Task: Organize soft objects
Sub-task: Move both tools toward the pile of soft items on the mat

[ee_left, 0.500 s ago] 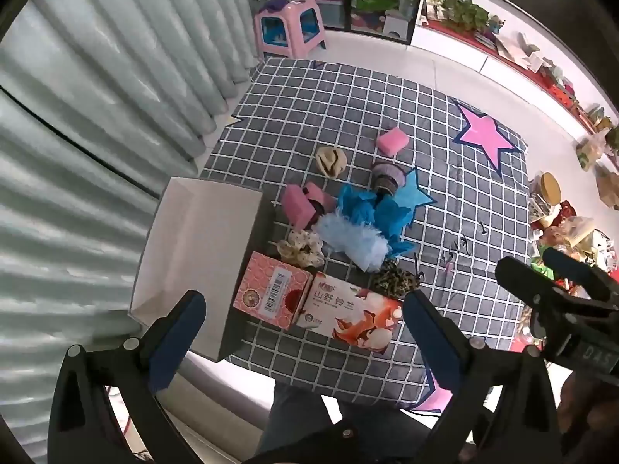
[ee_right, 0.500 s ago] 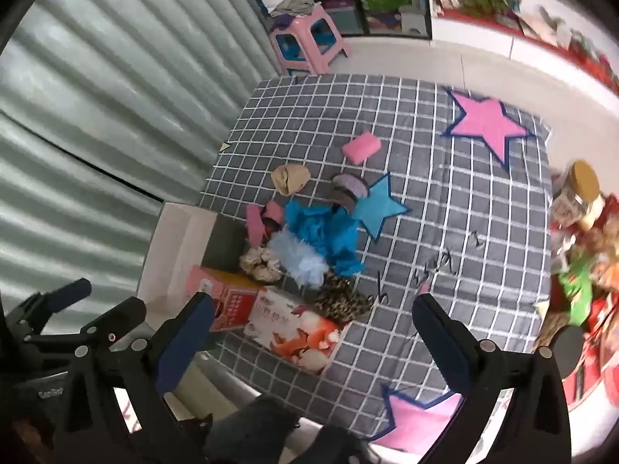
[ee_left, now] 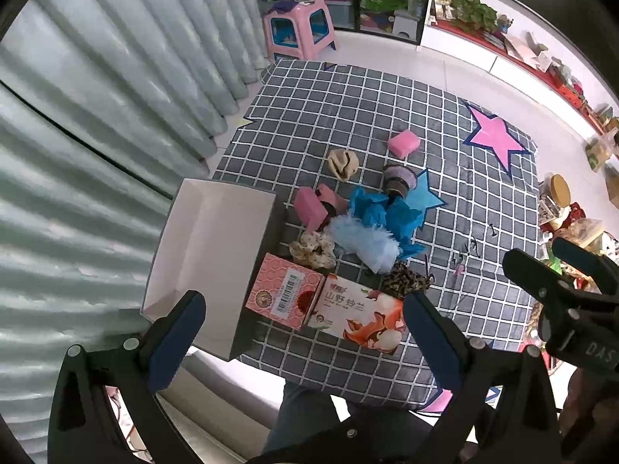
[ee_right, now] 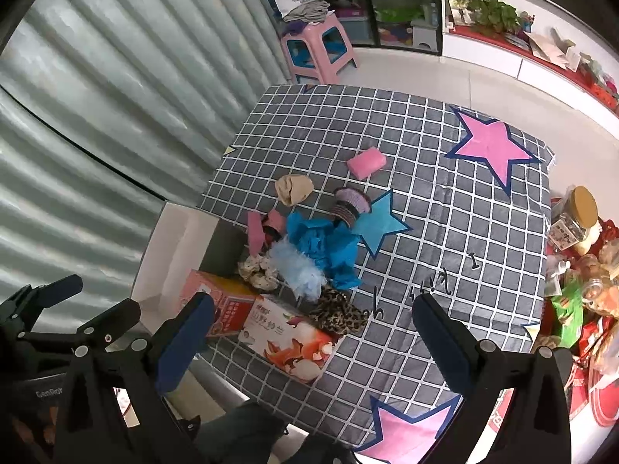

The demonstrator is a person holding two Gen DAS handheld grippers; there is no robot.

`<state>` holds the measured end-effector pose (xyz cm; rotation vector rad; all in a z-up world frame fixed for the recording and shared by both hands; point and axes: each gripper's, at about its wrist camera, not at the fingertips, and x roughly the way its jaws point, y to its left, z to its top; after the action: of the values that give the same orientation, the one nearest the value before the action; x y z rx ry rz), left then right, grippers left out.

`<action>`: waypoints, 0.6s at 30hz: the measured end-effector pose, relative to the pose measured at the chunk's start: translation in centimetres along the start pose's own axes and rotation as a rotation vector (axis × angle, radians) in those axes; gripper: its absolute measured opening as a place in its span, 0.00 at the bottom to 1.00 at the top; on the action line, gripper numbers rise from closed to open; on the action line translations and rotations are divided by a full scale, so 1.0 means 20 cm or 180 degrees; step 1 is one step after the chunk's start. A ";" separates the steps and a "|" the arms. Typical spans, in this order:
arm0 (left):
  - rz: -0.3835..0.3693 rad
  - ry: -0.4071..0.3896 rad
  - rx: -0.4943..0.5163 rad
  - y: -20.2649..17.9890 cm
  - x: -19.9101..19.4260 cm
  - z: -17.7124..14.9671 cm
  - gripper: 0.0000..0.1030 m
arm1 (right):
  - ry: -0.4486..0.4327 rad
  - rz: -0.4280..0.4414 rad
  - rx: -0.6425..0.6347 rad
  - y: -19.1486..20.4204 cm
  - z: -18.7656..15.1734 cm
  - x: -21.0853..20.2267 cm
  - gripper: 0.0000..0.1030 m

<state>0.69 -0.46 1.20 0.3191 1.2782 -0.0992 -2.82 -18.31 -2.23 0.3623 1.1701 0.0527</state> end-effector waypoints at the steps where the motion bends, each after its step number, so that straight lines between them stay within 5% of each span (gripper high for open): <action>1: 0.0012 -0.0038 -0.0001 0.00 0.00 -0.01 0.99 | -0.0003 0.0006 0.0005 0.00 0.00 0.00 1.00; 18: -0.0188 -0.0088 0.0170 -0.10 0.05 0.15 0.99 | -0.0211 -0.0035 0.0297 -0.14 0.01 -0.02 1.00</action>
<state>3.29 -3.24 0.74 0.3250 1.2593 -0.1876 -3.16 -21.12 -2.67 0.4367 1.1111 -0.0233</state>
